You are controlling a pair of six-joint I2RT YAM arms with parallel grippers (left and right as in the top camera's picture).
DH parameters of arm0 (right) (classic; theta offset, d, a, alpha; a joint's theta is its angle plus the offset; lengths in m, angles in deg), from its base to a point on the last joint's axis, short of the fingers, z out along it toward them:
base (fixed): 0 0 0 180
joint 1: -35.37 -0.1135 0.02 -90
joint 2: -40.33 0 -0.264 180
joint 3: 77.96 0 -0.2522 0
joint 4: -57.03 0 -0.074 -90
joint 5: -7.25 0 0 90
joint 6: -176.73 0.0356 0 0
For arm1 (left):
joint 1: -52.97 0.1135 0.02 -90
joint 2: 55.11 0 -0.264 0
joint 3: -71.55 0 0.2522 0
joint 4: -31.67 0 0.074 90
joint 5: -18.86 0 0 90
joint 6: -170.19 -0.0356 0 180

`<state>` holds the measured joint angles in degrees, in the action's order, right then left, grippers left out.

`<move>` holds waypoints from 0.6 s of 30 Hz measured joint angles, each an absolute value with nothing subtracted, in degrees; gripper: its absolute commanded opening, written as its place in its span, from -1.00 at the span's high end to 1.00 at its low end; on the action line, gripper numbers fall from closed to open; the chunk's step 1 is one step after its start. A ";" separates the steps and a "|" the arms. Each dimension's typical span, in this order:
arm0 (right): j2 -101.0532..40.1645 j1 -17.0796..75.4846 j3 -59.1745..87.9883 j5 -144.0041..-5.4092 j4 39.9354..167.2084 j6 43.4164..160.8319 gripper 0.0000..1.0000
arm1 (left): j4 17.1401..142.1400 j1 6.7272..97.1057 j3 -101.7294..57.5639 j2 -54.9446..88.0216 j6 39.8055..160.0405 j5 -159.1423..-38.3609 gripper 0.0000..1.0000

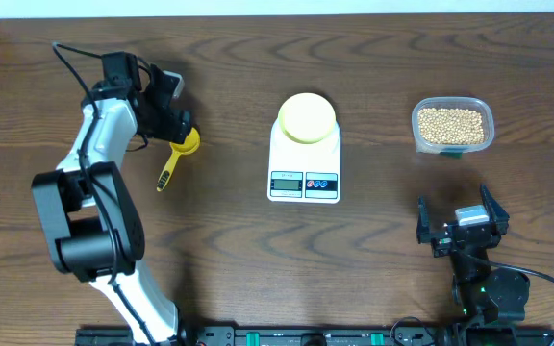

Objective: Scoop item into bowl and weigh 50g on scale
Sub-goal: 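Move the left gripper forward over the yellow measuring scoop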

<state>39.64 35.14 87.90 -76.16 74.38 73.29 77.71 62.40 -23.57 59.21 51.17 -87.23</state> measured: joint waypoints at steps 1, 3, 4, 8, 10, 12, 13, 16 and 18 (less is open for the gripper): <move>39.64 35.14 87.90 -76.16 74.38 73.29 -0.99 | 77.47 62.40 -23.57 59.83 51.17 -87.19 -0.49; 39.64 35.14 87.90 -76.16 74.38 73.29 -0.99 | 76.90 62.44 -23.57 60.88 51.08 -87.10 -0.43; 39.64 35.14 87.90 -76.16 74.38 73.29 -0.98 | 76.77 62.51 -23.57 61.20 50.91 -87.08 -0.40; 39.64 35.14 87.90 -76.16 74.38 73.29 -0.98 | 76.61 62.81 -23.57 61.47 50.38 -87.08 -0.22; 39.64 35.14 87.90 -76.16 74.38 73.29 -0.98 | 76.57 62.99 -23.57 61.47 50.10 -87.08 -0.21; 39.64 35.14 87.88 -76.16 74.38 73.29 -0.98 | 76.57 63.21 -23.57 61.49 50.10 -87.08 -0.20; 39.64 35.14 87.90 -76.16 74.38 73.29 -0.99 | 76.55 63.27 -23.57 61.53 50.10 -87.08 -0.19; 39.64 35.14 87.90 -76.16 74.38 73.29 -0.99 | 76.55 63.38 -23.57 61.97 50.10 -87.08 -0.13; 39.64 35.14 87.90 -76.16 74.38 73.29 -0.98 | 76.63 63.36 -23.57 62.62 50.10 -87.10 -0.08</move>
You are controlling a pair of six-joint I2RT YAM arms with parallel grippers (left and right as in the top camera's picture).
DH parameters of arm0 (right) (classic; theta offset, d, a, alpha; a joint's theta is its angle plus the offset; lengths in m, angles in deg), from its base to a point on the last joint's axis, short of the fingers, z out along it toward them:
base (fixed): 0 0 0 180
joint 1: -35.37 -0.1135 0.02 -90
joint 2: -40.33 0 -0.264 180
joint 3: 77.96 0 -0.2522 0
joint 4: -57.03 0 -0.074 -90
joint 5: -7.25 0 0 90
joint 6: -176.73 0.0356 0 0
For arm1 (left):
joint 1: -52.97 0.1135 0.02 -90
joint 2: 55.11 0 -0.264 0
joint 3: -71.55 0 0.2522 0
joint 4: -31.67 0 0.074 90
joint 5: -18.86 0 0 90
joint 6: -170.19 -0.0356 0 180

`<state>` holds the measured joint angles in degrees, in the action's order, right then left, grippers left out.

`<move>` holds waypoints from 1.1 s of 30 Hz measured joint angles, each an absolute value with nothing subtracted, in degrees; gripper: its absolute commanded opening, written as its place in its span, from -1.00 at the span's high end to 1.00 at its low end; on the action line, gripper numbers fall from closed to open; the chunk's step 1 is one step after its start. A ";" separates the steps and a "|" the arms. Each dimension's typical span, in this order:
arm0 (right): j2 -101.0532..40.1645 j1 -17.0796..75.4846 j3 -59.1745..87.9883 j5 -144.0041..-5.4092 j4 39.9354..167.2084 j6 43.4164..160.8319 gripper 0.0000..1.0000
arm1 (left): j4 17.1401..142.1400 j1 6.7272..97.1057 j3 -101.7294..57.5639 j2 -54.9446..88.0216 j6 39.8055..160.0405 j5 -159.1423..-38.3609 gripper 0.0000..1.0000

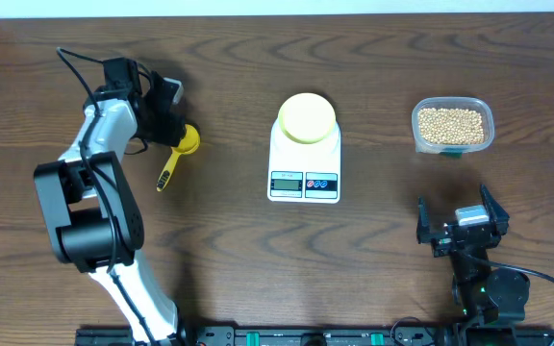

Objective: Scoop item into bowl and weigh 50g on scale
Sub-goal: 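Move the left gripper forward over the yellow measuring scoop, then lower the left gripper and close it on the scoop's rim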

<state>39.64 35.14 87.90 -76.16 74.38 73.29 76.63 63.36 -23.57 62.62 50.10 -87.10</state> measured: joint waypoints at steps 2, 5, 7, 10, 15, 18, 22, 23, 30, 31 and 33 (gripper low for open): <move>39.64 35.14 87.90 -76.16 74.38 73.29 -0.98 | 76.92 63.36 -23.57 63.50 50.08 -87.10 -0.05; 39.64 35.14 87.90 -76.16 74.38 73.29 -0.99 | 77.05 63.36 -23.57 64.39 50.10 -87.10 0.11; 39.64 35.14 87.90 -76.16 74.38 73.29 -0.99 | 77.05 63.36 -23.57 64.42 50.03 -87.10 0.17; 39.64 35.14 87.90 -76.16 74.38 73.29 -0.99 | 77.05 63.36 -23.57 64.42 49.93 -87.10 0.17; 39.64 35.14 87.90 -76.16 74.38 73.29 -0.99 | 77.07 63.36 -23.57 64.42 49.93 -87.10 0.17; 39.64 35.14 87.90 -76.16 74.38 73.29 -0.99 | 77.07 63.36 -23.57 64.42 49.93 -87.10 0.17; 39.64 35.14 87.90 -76.16 74.38 73.29 -0.98 | 77.05 63.36 -23.55 64.42 49.95 -87.12 0.19; 39.64 35.14 87.90 -76.16 74.38 73.29 -0.99 | 77.05 63.36 -23.55 64.42 49.95 -87.15 0.21; 39.64 35.14 87.90 -76.16 74.38 73.29 -0.99 | 77.05 63.36 -23.55 64.42 50.12 -87.60 0.36; 39.64 35.14 87.90 -76.16 74.38 73.29 -0.98 | 77.05 63.36 -23.55 64.42 50.17 -87.71 0.38; 39.64 35.14 87.90 -76.16 74.38 73.29 -0.98 | 77.05 63.36 -23.55 64.42 50.27 -87.84 0.38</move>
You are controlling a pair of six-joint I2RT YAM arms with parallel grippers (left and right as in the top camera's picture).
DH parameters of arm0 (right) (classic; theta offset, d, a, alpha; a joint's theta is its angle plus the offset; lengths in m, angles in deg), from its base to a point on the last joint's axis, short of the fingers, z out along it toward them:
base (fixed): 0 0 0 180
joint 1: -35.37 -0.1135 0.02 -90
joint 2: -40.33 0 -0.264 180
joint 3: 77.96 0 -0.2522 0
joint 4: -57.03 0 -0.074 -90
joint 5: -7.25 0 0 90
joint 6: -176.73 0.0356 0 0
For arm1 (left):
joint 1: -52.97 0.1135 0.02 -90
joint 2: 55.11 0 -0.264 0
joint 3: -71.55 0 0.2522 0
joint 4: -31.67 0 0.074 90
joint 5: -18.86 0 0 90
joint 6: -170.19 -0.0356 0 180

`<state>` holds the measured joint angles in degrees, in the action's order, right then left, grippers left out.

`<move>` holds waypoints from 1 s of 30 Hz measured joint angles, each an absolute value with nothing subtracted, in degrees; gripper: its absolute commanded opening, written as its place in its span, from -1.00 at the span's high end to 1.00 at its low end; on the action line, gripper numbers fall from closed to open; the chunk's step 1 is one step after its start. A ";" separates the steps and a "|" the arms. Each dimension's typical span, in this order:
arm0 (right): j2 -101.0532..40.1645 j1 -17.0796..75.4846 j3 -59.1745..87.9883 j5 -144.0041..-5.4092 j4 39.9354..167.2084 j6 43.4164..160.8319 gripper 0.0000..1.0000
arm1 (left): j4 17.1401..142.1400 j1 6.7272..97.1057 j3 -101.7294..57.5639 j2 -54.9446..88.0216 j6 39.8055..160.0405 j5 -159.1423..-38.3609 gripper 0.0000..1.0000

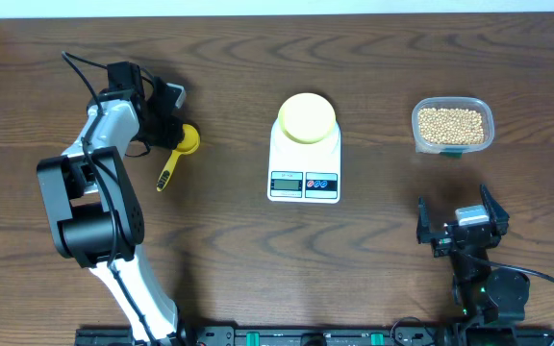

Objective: Scoop item into bowl and weigh 50g on scale
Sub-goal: 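Lower the left gripper and close it on the scoop's rim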

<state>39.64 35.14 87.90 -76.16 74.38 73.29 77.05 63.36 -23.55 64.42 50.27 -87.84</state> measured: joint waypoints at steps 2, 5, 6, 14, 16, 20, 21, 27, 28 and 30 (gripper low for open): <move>39.64 35.14 87.90 -76.16 74.38 73.29 -0.98 | 77.07 63.36 -23.55 64.42 50.32 -88.24 0.39; 39.64 35.14 87.90 -76.16 74.38 73.29 -0.98 | 77.05 63.25 -23.55 64.42 50.32 -88.85 0.39; 39.64 35.14 87.90 -76.16 74.38 73.29 -0.98 | 77.03 63.23 -23.50 64.42 50.32 -88.92 0.40; 39.64 35.14 87.90 -76.16 74.38 73.29 -0.98 | 77.05 62.94 -23.15 64.42 50.32 -89.07 0.47; 39.64 35.14 87.90 -76.16 74.38 73.29 -0.98 | 77.03 62.94 -23.11 64.42 50.21 -89.07 0.70; 39.64 35.14 87.90 -76.18 74.38 73.29 -0.98 | 76.88 62.94 -23.09 64.42 50.25 -89.27 0.84; 39.64 35.14 87.90 -76.16 74.38 73.29 -0.99 | 76.90 62.92 -23.09 64.42 50.32 -89.27 0.84; 39.64 35.14 87.90 -76.16 74.38 73.29 -0.99 | 75.56 62.94 -23.07 64.42 51.06 -89.24 0.85; 39.64 35.14 87.88 -76.16 74.38 73.29 -0.98 | 74.84 62.94 -23.07 64.42 51.91 -89.27 0.85; 39.64 35.14 87.90 -76.16 74.38 73.29 -0.99 | 73.88 62.94 -23.07 64.42 54.49 -89.27 0.85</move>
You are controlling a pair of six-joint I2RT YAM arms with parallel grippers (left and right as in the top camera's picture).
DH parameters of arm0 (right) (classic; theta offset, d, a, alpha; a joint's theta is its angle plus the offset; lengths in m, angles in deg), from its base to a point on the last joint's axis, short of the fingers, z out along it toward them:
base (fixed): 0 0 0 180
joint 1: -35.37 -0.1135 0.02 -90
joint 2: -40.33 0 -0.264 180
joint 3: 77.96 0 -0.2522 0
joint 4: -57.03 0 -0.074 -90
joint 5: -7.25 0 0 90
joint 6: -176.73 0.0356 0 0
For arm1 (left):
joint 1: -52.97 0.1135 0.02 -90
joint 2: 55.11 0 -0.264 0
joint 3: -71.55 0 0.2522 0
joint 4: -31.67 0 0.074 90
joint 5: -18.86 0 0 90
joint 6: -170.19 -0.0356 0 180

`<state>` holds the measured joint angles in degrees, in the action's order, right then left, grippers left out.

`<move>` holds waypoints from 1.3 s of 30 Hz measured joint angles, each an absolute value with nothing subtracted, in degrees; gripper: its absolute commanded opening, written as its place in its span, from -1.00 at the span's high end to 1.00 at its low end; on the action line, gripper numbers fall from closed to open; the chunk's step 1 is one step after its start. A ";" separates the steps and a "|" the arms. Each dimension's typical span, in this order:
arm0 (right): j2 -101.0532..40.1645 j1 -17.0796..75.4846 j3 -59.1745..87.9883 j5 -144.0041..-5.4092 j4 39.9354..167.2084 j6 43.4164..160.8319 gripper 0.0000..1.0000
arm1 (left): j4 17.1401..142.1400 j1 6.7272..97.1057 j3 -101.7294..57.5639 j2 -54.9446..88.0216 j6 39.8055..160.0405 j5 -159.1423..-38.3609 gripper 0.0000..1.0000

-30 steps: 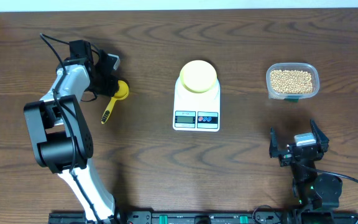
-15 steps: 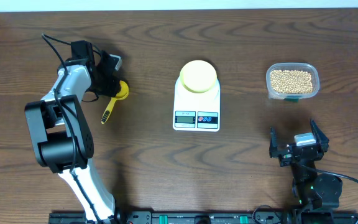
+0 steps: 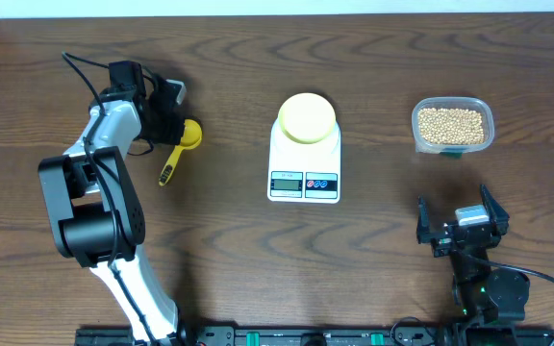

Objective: Scoop item into bowl and weigh 50g on scale
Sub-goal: 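Lower the left gripper and close it on the scoop's rim, then lift the scoop with the left gripper and carry it toward the scale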

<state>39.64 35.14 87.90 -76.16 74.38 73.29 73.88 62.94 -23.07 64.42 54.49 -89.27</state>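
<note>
A yellow scoop (image 3: pixel 188 135) lies at the left of the table, its handle running down-left. My left gripper (image 3: pixel 169 123) sits right against the scoop's head end and appears shut on it; its fingertips are mostly hidden under the wrist. A pale yellow bowl (image 3: pixel 307 117) stands on the white scale (image 3: pixel 304 178) in the middle. A clear tub of beige beans (image 3: pixel 452 125) is at the right. My right gripper (image 3: pixel 460 229) rests open near the front right, holding nothing.
The wooden table's far edge (image 3: pixel 277 12) runs along the top of the view. The left arm's base and links (image 3: pixel 89 216) occupy the front left. A black rail (image 3: pixel 287 336) lines the front edge.
The scoop has shifted slightly up and to the right together with my left gripper. The right arm, scale, bowl and bean tub are unchanged.
My left gripper stood over the scoop's head with the scoop lying still. At the following two moments it had edged left and closer onto the head. Now the scoop has shifted with it. The right gripper has stayed open and parked throughout.
</note>
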 measured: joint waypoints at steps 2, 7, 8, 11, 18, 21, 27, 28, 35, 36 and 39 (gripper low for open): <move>39.64 35.14 87.90 -76.16 74.38 73.29 -0.99 | 72.98 62.94 -23.07 64.37 57.90 -89.24 0.85; 39.64 35.14 87.90 -76.16 74.38 73.29 -0.99 | 71.98 62.94 -23.07 61.09 69.38 -89.22 0.84; 39.64 35.14 87.90 -76.16 74.38 73.29 -0.99 | 71.96 62.94 -23.07 59.54 72.28 -89.22 0.85; 39.64 35.14 87.90 -76.16 74.38 73.29 -0.99 | 71.21 62.94 -23.11 54.08 82.34 -89.24 0.85; 39.64 35.14 87.90 -76.16 74.38 73.29 -0.99 | 71.45 62.94 -23.79 46.56 107.69 -89.29 0.85; 39.64 35.14 87.90 -76.16 74.38 73.29 -0.99 | 72.13 62.92 -23.79 46.49 113.94 -89.75 0.85; 39.64 35.14 87.90 -76.16 74.38 73.29 -0.99 | 72.46 61.74 -23.79 46.52 119.56 -90.77 0.85; 39.64 35.14 87.88 -76.16 74.38 73.29 -0.99 | 72.46 61.48 -23.79 46.52 119.85 -90.77 0.85; 39.64 35.14 87.90 -76.16 74.38 73.29 -0.99 | 72.04 58.97 -23.79 46.52 123.87 -91.91 0.85; 39.64 35.14 87.90 -76.16 74.38 73.29 -0.99 | 71.74 58.64 -23.79 46.52 124.79 -92.02 0.85; 39.64 35.14 87.90 -76.16 74.38 73.29 -0.99 | 70.71 57.54 -23.79 46.34 127.56 -92.09 0.86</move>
<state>39.64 35.14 87.90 -76.16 74.38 73.29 70.71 57.54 -23.79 46.34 127.56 -92.09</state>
